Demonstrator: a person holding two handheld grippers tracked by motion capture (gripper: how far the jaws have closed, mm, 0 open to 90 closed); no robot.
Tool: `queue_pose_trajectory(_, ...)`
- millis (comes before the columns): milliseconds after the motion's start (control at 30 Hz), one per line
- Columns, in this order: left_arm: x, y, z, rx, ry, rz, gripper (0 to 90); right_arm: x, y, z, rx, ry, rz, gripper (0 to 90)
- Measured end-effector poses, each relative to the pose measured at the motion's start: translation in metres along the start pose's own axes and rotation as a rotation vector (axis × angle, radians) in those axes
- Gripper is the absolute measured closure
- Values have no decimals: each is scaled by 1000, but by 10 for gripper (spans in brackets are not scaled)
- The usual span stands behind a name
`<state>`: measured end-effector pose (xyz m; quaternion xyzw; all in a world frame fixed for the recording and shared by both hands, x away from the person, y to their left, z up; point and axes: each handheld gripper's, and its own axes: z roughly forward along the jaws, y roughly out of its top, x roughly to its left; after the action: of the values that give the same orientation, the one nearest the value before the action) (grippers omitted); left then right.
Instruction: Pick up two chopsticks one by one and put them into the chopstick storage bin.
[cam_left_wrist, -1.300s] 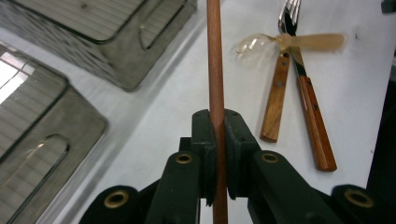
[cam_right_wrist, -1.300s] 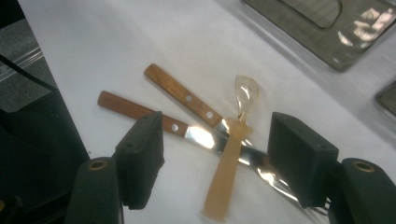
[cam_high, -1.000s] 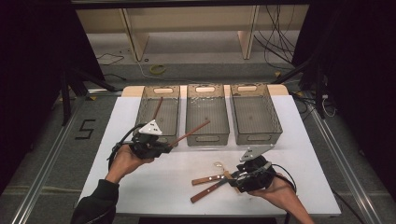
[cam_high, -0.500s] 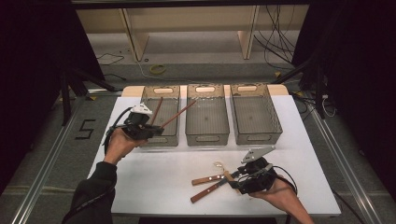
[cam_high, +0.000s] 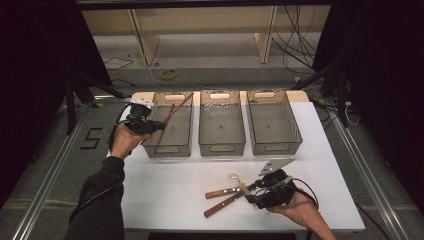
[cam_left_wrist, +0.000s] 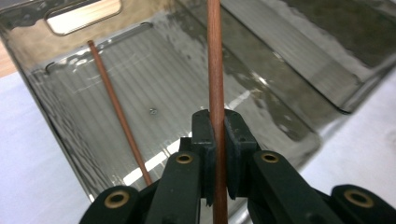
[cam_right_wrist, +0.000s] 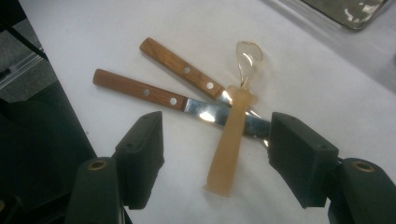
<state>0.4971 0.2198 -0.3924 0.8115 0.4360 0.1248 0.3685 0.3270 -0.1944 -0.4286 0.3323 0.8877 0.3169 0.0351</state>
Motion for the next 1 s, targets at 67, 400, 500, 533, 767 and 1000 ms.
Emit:
queue_pose_trajectory(67, 4, 1, 5, 3, 9, -18, 840, 0, 0, 0, -2, -3, -6, 366)
queue_pose_trajectory(400, 16, 1, 24, 13, 38, -105, 838, 0, -1, 0, 1, 10, -5, 363)
queue_pose_trajectory(500, 19, 0, 29, 20, 50, -128, 837, 0, -1, 0, 2, 11, -6, 363)
queue_pose_trajectory(533, 19, 0, 31, 27, 56, -127, 836, 0, -1, 0, 2, 11, -5, 362)
queue_pose_trajectory(767, 21, -1, 37, 6, 54, -152, 763, -1, -2, 0, 7, 17, -2, 360)
queue_pose_trajectory(1000, 17, 0, 25, -22, 28, -152, 550, -1, -2, -1, 1, 15, -5, 359)
